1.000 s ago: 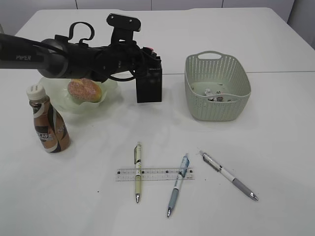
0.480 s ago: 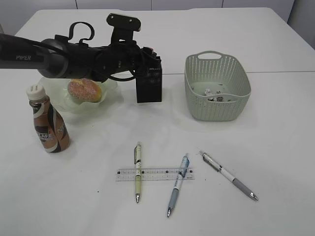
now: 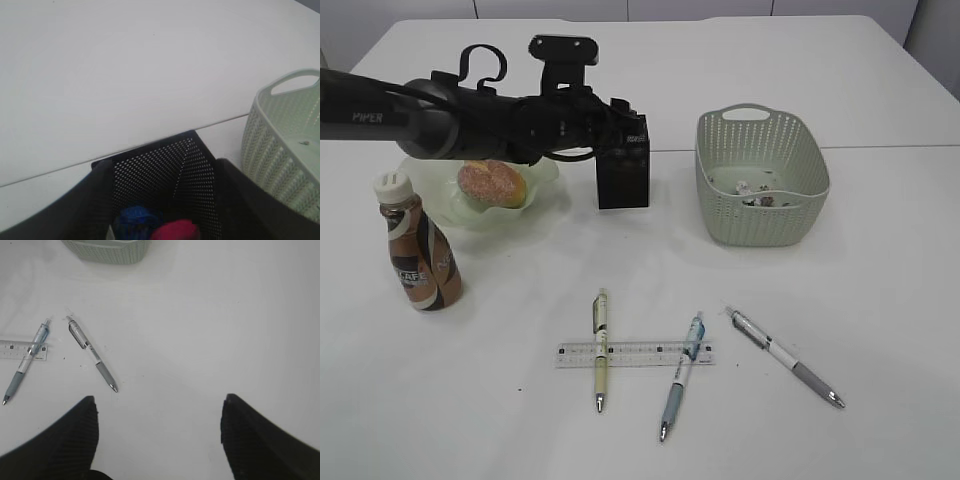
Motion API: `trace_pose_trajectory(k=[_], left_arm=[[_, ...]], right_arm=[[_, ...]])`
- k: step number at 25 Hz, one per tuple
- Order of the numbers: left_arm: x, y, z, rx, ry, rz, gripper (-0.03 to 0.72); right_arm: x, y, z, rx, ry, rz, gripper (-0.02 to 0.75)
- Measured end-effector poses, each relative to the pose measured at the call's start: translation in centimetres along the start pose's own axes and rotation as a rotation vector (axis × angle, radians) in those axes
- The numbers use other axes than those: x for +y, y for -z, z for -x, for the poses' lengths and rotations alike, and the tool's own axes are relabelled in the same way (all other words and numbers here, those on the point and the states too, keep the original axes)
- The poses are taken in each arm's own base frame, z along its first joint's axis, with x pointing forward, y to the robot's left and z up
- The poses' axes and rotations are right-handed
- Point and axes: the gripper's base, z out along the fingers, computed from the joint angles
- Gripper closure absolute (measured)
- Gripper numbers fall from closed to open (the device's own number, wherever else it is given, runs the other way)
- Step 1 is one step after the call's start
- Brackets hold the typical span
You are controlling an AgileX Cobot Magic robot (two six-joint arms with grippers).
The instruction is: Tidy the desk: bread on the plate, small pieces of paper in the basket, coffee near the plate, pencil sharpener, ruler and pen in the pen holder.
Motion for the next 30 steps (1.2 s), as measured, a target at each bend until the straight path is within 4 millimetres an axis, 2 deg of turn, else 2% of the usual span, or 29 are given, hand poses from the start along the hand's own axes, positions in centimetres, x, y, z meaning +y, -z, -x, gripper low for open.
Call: trace_pose_trajectory(k=[5, 8, 11, 17, 20, 25, 30], left_arm=[[0.0, 0.2, 0.0, 0.031, 0.004, 0.002, 0.229], [-0.3, 1.1, 1.4, 0.049, 0.005, -0.002, 0.248], [-0.7, 2.7, 3.7, 0.066, 0.005, -0.007, 0.275], [-1.5, 7.4, 8.5, 0.156, -0.009, -0.016, 0.323], [-1.6, 9.8, 9.9, 0.237, -0.048, -0.008, 0.330], [-1.7, 13.1, 10.6, 0.425, -0.126, -0.002, 0.333], [-2.5, 15.5, 10.2, 0.598, -0.265, -0.071, 0.334]], right_arm=[[0.0, 0.0, 0.0, 0.000, 0.000, 0.000, 0.176], [0.1, 0.0, 0.0, 0.001, -0.003, 0.008, 0.176], [0.1, 0.0, 0.0, 0.002, -0.005, 0.014, 0.176], [0.2, 0.0, 0.0, 0.004, -0.008, 0.024, 0.176], [0.2, 0.0, 0.0, 0.004, -0.008, 0.024, 0.176], [0.2, 0.0, 0.0, 0.004, -0.008, 0.024, 0.176], [0.2, 0.0, 0.0, 0.004, -0.007, 0.021, 0.176]])
